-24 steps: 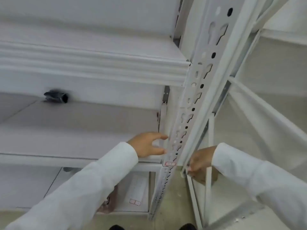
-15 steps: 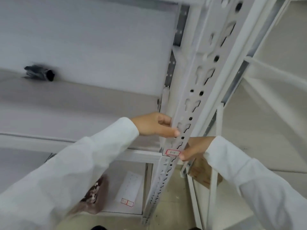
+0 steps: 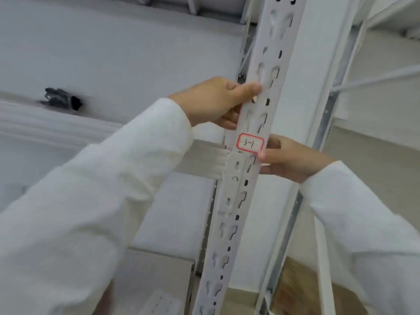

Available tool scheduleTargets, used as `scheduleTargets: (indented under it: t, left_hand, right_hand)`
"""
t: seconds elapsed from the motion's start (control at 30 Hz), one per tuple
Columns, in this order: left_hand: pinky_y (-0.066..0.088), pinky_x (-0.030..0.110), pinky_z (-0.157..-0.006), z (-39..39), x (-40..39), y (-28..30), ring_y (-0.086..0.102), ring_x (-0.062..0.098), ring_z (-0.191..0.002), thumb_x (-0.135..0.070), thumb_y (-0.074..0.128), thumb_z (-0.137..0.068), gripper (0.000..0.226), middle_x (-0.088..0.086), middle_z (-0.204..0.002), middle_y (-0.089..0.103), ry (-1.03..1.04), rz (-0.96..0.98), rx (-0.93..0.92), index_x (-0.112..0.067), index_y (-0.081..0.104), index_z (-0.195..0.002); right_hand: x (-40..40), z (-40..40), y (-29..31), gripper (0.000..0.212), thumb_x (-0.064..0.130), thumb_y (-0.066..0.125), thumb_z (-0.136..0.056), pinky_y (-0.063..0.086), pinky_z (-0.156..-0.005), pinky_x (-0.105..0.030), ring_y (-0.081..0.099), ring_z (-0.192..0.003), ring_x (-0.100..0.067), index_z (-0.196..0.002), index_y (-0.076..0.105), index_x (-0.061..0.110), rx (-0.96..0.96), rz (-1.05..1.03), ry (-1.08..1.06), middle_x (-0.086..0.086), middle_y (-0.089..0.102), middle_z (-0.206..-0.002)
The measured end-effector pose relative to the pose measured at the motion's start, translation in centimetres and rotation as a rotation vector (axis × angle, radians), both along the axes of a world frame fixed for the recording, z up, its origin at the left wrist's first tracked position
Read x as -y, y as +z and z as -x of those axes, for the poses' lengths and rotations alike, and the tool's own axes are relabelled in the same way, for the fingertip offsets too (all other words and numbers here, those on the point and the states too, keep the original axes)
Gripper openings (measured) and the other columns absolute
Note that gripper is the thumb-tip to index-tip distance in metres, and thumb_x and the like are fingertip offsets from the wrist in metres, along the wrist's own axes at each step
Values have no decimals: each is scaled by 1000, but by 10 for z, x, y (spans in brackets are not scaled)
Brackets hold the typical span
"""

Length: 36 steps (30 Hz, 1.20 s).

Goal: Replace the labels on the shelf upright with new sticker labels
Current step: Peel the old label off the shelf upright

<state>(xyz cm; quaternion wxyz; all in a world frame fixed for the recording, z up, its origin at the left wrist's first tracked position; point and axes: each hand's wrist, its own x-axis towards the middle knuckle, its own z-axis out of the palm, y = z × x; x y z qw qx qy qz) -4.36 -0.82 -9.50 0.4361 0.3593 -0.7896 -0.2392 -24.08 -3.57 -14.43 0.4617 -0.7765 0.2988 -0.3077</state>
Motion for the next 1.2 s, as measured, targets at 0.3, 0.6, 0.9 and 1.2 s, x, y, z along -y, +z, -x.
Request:
scheduleTargets:
  t: [0.3, 0.6, 0.9, 1.2]
  left_hand:
    - [44, 28, -66, 9, -22, -28, 56, 17, -66, -50, 32, -95, 50, -4, -66, 59, 238, 135, 109, -17, 53, -64]
    - [36, 28, -65, 3, -26, -35, 42, 11, -55, -47, 40, -94, 49, -13, -43, 50, 181, 66, 16, -20, 41, -53]
    - [40, 21, -68, -3, -20, -35, 52, 1, -59, -45, 56, -87, 31, -17, -56, 59, 118, 46, 1, -26, 65, -64]
    - [37, 12, -61, -4, -22, -35, 53, -9, -51, -37, 66, -82, 31, -21, -52, 61, 100, 37, 14, -30, 64, -52]
  right_hand:
    - [-78, 0, -11, 34, 25, 68, -80, 51, -77, -26, 60, -92, -6, -107, 49, 32, 126, 767, -688, 11, 57, -99]
    - [-77, -36, -28, 10, 23, 70, -79, 50, -78, -30, 53, -88, -5, -83, 65, 31, 304, 838, -846, 11, 56, -89]
    - [-65, -44, -47, 10, 24, 66, -83, 49, -71, -31, 51, -80, -18, -92, 68, 28, 293, 952, -914, 13, 48, -71]
    - [-64, -44, -52, 21, 18, 64, -85, 47, -68, -28, 50, -74, -20, -101, 64, 31, 312, 994, -883, 10, 46, -68]
